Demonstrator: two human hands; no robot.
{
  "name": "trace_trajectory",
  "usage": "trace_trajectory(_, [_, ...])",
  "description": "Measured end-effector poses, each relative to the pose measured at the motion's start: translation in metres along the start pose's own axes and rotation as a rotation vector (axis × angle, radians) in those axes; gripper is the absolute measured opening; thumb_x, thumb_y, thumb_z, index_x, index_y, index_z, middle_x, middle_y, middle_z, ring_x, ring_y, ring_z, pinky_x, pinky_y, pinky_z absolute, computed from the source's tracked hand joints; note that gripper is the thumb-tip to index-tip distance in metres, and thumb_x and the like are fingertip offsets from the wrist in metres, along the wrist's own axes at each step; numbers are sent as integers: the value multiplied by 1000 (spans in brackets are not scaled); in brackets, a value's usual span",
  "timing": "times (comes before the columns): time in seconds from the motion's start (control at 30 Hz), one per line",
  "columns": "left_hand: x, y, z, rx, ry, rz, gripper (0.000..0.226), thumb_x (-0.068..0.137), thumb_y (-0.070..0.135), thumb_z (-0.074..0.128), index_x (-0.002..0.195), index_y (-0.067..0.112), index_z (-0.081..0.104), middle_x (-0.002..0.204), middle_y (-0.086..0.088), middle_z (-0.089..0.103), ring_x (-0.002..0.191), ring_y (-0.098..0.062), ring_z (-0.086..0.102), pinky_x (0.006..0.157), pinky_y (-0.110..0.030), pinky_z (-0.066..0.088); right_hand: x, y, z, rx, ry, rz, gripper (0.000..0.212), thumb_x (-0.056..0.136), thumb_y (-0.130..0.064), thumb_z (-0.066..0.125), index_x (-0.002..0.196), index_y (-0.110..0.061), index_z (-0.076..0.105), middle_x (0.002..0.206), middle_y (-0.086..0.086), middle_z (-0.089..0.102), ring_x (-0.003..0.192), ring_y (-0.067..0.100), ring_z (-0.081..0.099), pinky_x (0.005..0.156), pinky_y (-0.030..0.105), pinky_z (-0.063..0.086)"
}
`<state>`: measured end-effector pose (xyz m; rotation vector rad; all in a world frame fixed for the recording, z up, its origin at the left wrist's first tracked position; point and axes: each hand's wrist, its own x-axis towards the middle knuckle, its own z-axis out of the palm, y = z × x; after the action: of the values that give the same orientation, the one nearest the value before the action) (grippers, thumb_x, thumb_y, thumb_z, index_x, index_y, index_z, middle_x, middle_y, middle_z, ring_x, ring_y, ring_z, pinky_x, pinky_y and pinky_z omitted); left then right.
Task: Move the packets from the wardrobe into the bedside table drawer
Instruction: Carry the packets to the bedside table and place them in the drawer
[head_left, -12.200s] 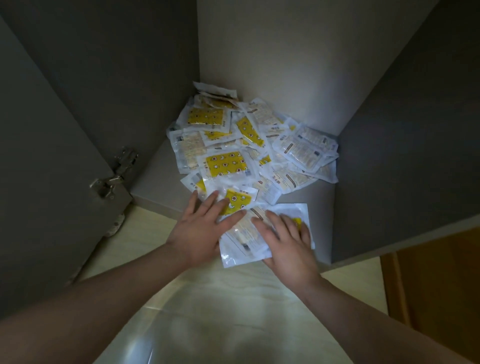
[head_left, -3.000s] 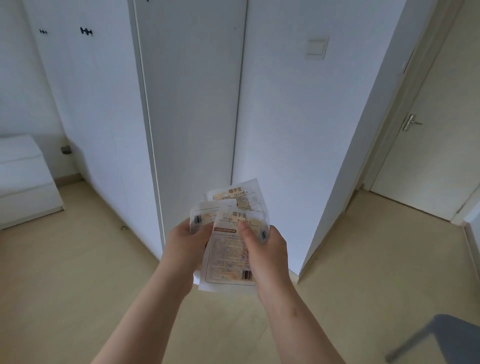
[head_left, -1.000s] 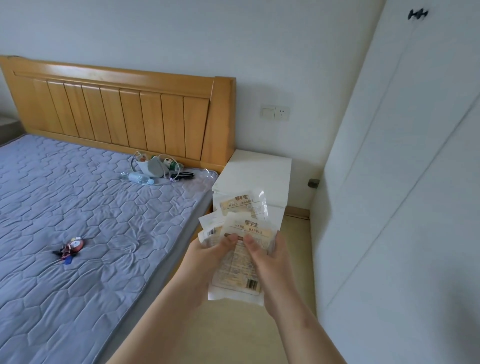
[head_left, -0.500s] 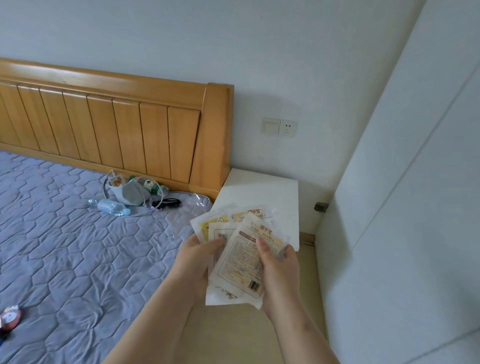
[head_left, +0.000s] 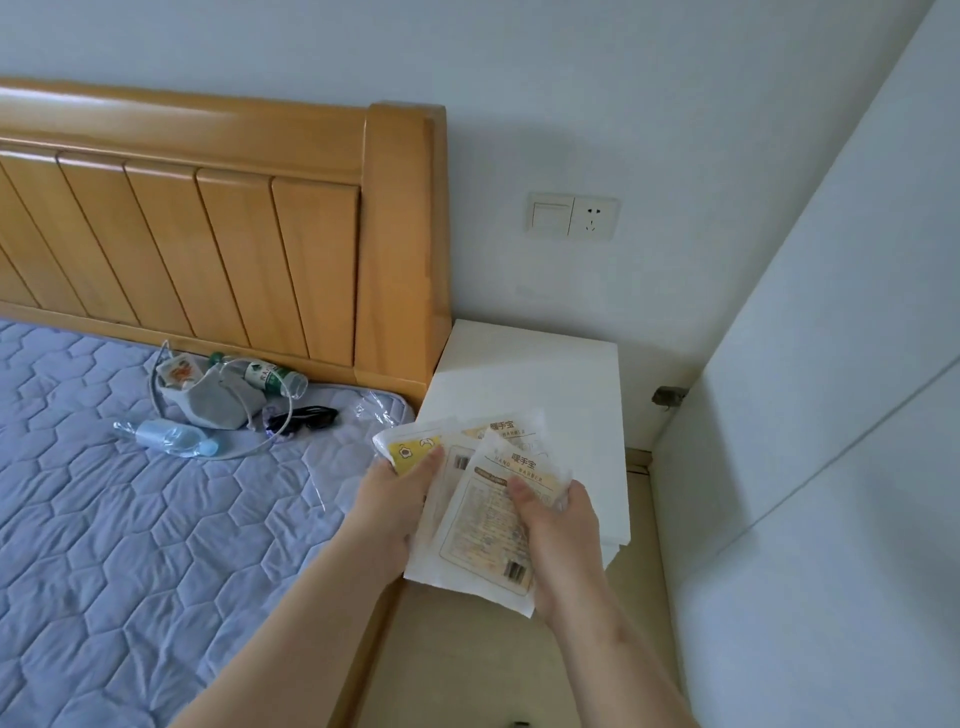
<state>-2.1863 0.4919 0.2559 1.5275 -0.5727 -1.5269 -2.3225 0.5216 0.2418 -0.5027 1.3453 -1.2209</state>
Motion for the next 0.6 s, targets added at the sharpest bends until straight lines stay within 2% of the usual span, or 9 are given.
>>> trace_trajectory(0.13, [41, -9, 21, 34, 78, -44, 19, 94, 21, 57, 106, 7, 62, 98, -14, 70, 88, -33, 67, 81, -51, 54, 51, 1, -19, -25, 136, 39, 20, 87, -17, 67, 101, -19, 54, 100, 3, 67, 90, 22, 67, 77, 44, 58])
trace_trajectory(0.23, [71, -22, 35, 66, 134, -49, 15, 96, 22, 53, 106, 14, 62, 105, -13, 67, 96, -35, 64, 88, -57, 50, 83, 2, -33, -174, 238, -46, 17, 88, -21, 66, 97, -25, 52, 93, -6, 64, 88, 16, 64, 78, 42, 56])
trace_trajectory(0.3, [83, -32, 46, 55, 93, -64, 12, 98, 23, 49, 104, 22, 60, 108, -11, 66, 100, -34, 63, 89, -56, 50, 98, 4, -36, -312, 260, -151, 20, 88, -22, 65, 104, -21, 52, 88, -13, 61, 83, 12, 61, 76, 33, 54])
trace_trajectory(0.37, [92, -41, 59, -26, 11, -113, 19, 100, 21, 44, 111, 25, 59, 108, -9, 65, 101, -32, 62, 86, -51, 52, 110, 11, -34, -468, 246, -231, 28, 90, -23, 63, 114, -16, 51, 83, -19, 57, 76, 6, 56, 65, 11, 44])
trace_trajectory(0.4, [96, -45, 65, -88, -34, -148, 21, 101, 21, 42, 114, 25, 58, 108, -10, 65, 100, -31, 63, 83, -48, 53, 115, 16, -31, -535, 227, -254, 29, 90, -23, 62, 116, -16, 50, 82, -21, 57, 73, 4, 55, 61, 6, 40])
trace_trajectory(0.47, [106, -54, 70, -197, -101, -225, 25, 101, 25, 41, 121, 21, 56, 111, -13, 67, 98, -32, 66, 76, -45, 55, 121, 29, -23, -650, 183, -263, 30, 91, -24, 61, 117, -18, 49, 84, -17, 60, 76, 9, 59, 60, 9, 40])
trace_trajectory(0.5, [112, -57, 69, -242, -128, -266, 32, 101, 32, 39, 124, 17, 56, 112, -15, 68, 98, -32, 67, 77, -44, 54, 123, 37, -18, -700, 158, -259, 29, 91, -25, 60, 117, -18, 49, 86, -14, 62, 80, 14, 61, 63, 18, 43])
trace_trajectory(0.53, [117, -60, 66, -282, -166, -314, 43, 100, 42, 35, 123, 13, 57, 111, -15, 69, 98, -31, 67, 81, -43, 52, 125, 45, -15, -735, 131, -254, 27, 92, -25, 59, 115, -19, 49, 86, -13, 62, 83, 16, 62, 66, 25, 45])
trace_trajectory(0.6, [131, -68, 58, -335, -278, -363, 68, 94, 61, 25, 112, 8, 65, 103, -17, 70, 94, -29, 68, 84, -43, 48, 127, 60, -8, -770, 58, -242, 19, 92, -25, 57, 109, -23, 48, 80, -18, 58, 81, 12, 59, 68, 26, 46])
